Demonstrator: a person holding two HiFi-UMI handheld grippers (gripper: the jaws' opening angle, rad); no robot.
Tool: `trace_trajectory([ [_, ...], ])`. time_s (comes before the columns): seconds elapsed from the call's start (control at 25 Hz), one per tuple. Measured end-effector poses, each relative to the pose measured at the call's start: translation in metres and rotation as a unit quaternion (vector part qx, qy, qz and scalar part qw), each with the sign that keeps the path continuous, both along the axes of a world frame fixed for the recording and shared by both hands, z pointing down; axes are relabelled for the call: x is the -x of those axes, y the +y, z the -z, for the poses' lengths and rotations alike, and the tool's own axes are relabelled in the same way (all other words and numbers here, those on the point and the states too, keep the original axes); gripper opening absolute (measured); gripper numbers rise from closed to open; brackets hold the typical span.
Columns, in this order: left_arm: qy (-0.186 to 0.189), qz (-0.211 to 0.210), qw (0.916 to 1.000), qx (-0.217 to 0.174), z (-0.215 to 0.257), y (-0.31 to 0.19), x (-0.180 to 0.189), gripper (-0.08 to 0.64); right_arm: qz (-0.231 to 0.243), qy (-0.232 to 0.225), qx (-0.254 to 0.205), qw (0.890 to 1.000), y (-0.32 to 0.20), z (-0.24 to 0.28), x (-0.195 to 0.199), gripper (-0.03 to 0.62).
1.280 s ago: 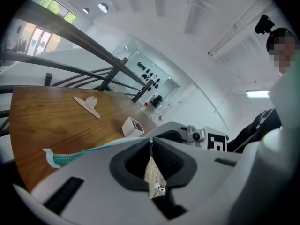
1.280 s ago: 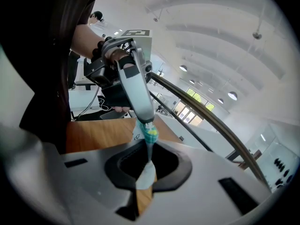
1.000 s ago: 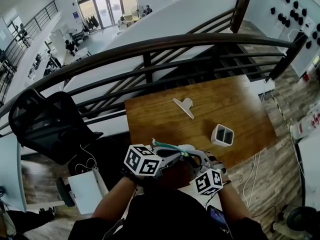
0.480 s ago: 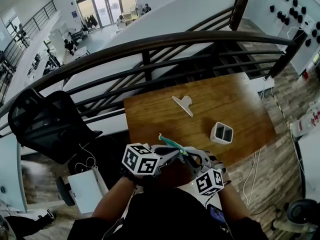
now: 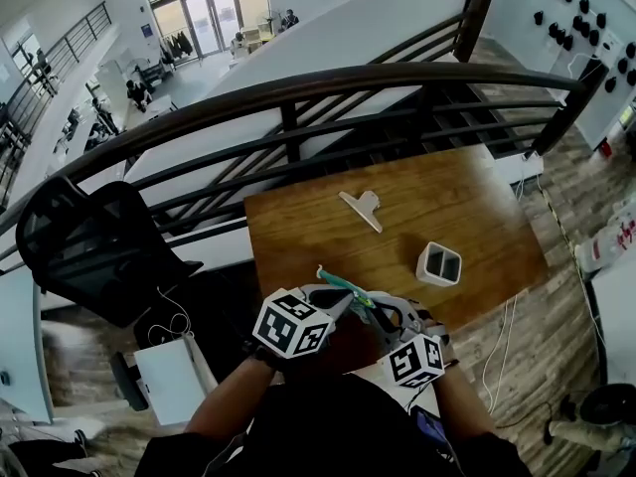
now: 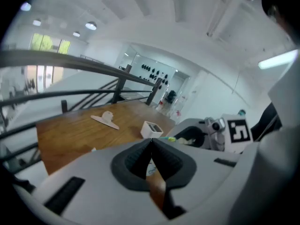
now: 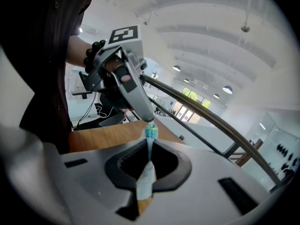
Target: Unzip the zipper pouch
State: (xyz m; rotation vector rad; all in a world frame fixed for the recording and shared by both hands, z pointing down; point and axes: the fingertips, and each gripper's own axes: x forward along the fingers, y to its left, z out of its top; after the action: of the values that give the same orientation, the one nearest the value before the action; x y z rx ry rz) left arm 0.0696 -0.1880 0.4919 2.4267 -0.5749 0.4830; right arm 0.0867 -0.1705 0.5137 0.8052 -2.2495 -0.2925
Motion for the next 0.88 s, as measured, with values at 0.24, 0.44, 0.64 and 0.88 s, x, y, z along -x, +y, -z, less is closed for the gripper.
trace_trajectory([
  [0.24,0.011,0.006,0.9999,-0.001,0.007,-0.006,0.005,0.014,-0.012,-0.023,0.002,1.0,-0.002,0.009,-0.005,0.002],
  [0.44,0.013,0.006,0.9999,0.006,0.003,-0.004,0.006,0.015,-0.015,-0.018,-0.001,1.0,0.0,0.007,-0.005,0.002],
  [0.64,0.004,0.004,1.0,-0.007,0.004,-0.005,0.006,0.014,-0.017,-0.012,-0.006,1.0,0.0,0.008,-0.007,0.002],
  [0.88,0.0,0.013,0.9999,-0.003,-0.002,-0.009,0.01,0.015,-0.021,-0.021,-0.005,1.0,0.002,0.011,-0.012,0.002],
])
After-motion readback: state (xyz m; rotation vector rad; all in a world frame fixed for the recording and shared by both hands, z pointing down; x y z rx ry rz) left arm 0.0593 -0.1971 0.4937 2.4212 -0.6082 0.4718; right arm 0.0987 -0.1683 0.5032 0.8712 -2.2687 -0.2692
